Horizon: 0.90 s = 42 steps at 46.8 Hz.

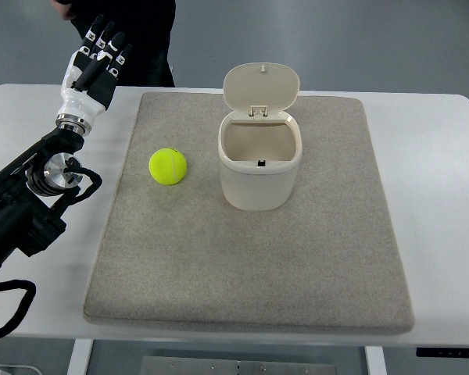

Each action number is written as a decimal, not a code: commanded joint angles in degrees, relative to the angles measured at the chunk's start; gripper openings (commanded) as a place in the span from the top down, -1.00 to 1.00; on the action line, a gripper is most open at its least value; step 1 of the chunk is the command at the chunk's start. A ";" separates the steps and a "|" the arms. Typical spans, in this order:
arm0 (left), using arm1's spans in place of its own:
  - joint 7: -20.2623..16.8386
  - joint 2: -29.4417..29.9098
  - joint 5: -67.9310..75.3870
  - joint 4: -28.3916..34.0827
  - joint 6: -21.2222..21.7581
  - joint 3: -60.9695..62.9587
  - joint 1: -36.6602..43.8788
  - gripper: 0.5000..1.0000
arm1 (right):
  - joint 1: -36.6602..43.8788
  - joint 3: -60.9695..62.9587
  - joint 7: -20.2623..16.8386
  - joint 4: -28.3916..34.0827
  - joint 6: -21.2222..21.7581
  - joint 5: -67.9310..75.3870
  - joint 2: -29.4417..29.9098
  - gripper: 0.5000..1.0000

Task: Put tennis ball into box with left hand
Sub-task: 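Raise the left hand and swing it toward the tennis ball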

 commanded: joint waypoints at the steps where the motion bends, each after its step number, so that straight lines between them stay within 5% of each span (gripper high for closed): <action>1: -0.01 -0.01 0.07 0.00 0.00 0.00 0.00 -0.93 | 0.00 0.00 0.00 0.00 0.00 0.00 0.00 -0.75; 28: -0.01 0.87 -1.77 -0.09 0.09 -2.20 -0.09 -0.94 | 0.00 0.00 0.00 0.00 0.00 0.00 0.00 -0.75; 42: 0.78 6.75 -1.77 -0.18 0.61 -1.58 -4.75 -0.93 | 0.00 0.00 0.00 0.00 0.00 0.00 0.00 -0.75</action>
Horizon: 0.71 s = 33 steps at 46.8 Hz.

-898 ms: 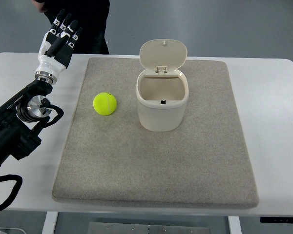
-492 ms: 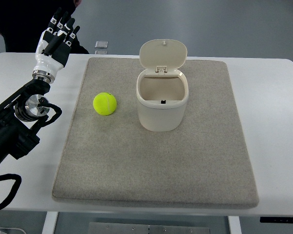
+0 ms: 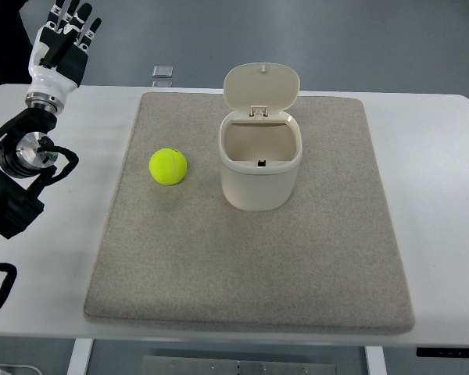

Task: Put tennis ball into box with left hand
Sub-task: 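Raise the left hand and swing it toward the tennis ball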

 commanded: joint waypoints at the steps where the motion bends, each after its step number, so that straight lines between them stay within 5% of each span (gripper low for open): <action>1: 0.03 1.39 -0.06 -0.12 0.09 0.09 -1.05 -0.93 | 0.04 0.01 0.08 0.01 0.00 -0.01 0.00 -0.75; 33: 0.38 6.40 0.91 -0.73 4.31 24.69 -10.01 -0.90 | 0.04 0.01 -0.01 0.01 0.00 -0.01 0.00 -0.75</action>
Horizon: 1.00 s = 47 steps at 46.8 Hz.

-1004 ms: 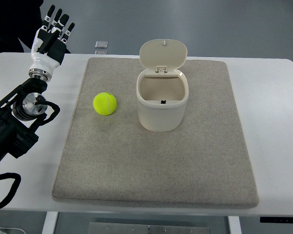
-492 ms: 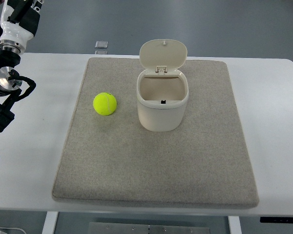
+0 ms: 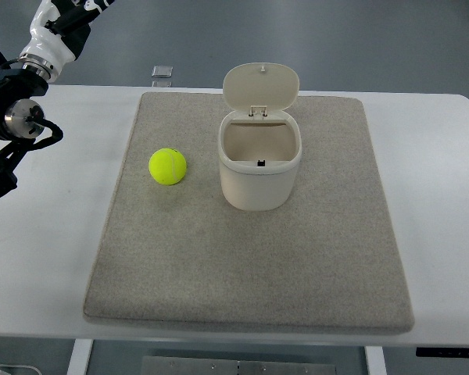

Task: Put tennis ball into box with left hand
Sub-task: 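Raise the left hand and swing it toward the tennis ball, then lower the left hand fingers onto the yellow-green tennis ball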

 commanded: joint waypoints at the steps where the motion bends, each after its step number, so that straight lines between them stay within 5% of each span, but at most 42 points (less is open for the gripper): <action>1: 0.00 0.67 0.24 -0.78 -0.39 2.00 -0.47 -0.90 | 0.00 0.00 0.00 0.00 0.00 0.00 0.00 -0.75; 23: 0.00 7.26 0.24 -11.85 -0.30 23.36 -4.51 -0.92 | -0.09 0.00 0.08 0.00 0.00 0.00 0.00 -0.75; 47: -0.09 10.96 0.77 -13.17 -0.74 36.10 -6.97 -0.91 | -0.09 0.00 0.00 0.00 0.00 0.00 0.00 -0.75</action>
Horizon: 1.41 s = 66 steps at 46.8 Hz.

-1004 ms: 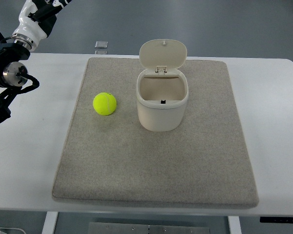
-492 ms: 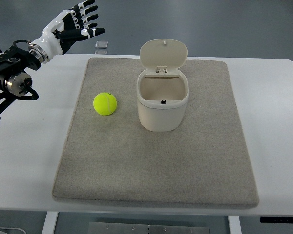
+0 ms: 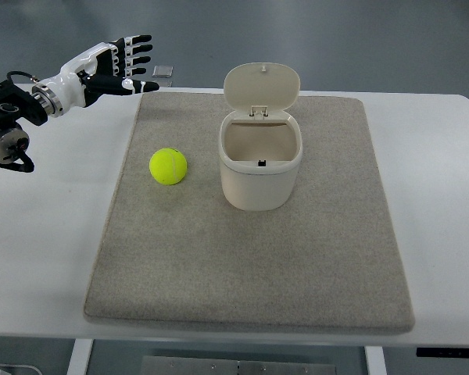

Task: Put tennis ball into box with left hand
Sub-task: 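Lower the left hand fingers onto the yellow-green tennis ball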

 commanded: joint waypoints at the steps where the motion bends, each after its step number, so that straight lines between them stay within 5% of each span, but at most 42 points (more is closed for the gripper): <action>1: 0.00 -0.13 0.39 -0.88 -0.05 1.60 0.01 -0.91 | 0.00 0.00 -0.02 0.00 0.00 0.00 0.00 -0.75; 66: -0.17 1.37 27.37 -1.85 -4.27 2.66 -1.75 -0.90 | 0.00 0.00 -0.02 0.00 0.00 0.00 0.00 -0.75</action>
